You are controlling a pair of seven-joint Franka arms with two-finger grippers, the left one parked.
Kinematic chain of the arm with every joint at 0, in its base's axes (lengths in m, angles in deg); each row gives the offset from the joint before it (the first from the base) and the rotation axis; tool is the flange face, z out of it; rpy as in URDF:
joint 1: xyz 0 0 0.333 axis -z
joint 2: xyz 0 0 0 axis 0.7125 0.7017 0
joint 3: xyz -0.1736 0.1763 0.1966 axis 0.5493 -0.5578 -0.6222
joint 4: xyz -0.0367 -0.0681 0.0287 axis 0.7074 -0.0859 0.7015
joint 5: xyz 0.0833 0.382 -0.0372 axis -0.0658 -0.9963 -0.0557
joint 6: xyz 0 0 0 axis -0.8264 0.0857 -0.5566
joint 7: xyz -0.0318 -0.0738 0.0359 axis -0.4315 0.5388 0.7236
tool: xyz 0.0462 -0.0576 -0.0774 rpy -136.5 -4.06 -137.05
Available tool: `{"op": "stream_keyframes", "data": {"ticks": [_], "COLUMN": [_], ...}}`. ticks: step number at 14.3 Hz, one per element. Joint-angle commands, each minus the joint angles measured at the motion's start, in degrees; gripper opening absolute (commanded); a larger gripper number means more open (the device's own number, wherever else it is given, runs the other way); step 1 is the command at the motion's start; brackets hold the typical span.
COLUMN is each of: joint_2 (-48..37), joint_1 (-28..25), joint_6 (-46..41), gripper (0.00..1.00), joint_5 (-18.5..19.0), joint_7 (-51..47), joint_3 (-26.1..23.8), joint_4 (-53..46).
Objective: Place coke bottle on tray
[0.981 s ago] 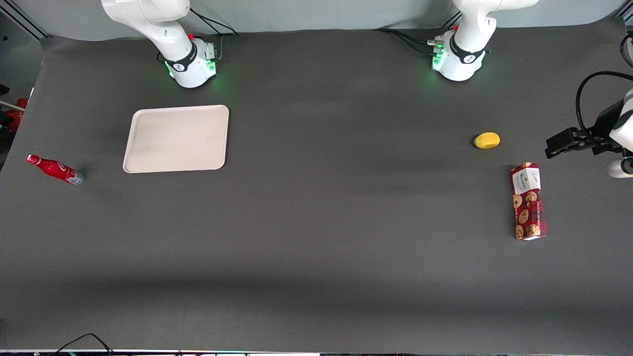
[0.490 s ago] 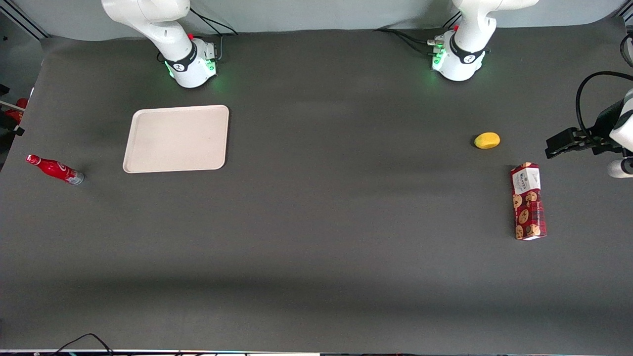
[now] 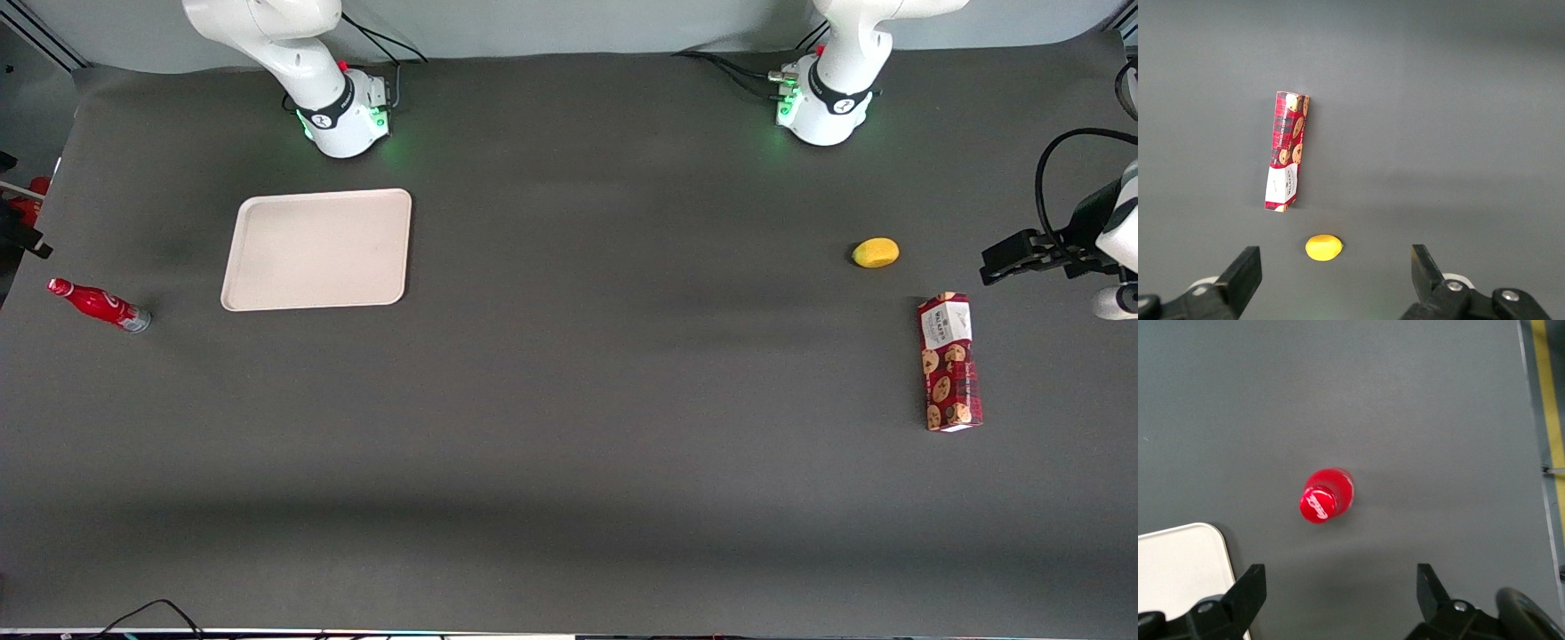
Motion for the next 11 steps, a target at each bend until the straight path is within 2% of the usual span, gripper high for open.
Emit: {"op": "stream_keyframes", "data": {"ticks": [1,4,11], "joint_2": [5.09,9.05,14.06], "joint_1": [-0.57,-0.30,-0.30], "joint_6": [0.30,0.47,1.18], "gripper": [1.00,1.00,1.00], "joint_5": [-5.99,-8.72,-14.61], "joint_7": [4.27,8.23,10.52], "joint_3": [0.12,0.12,0.03], "joint_4": [-1.92,-4.20,-5.08]}}
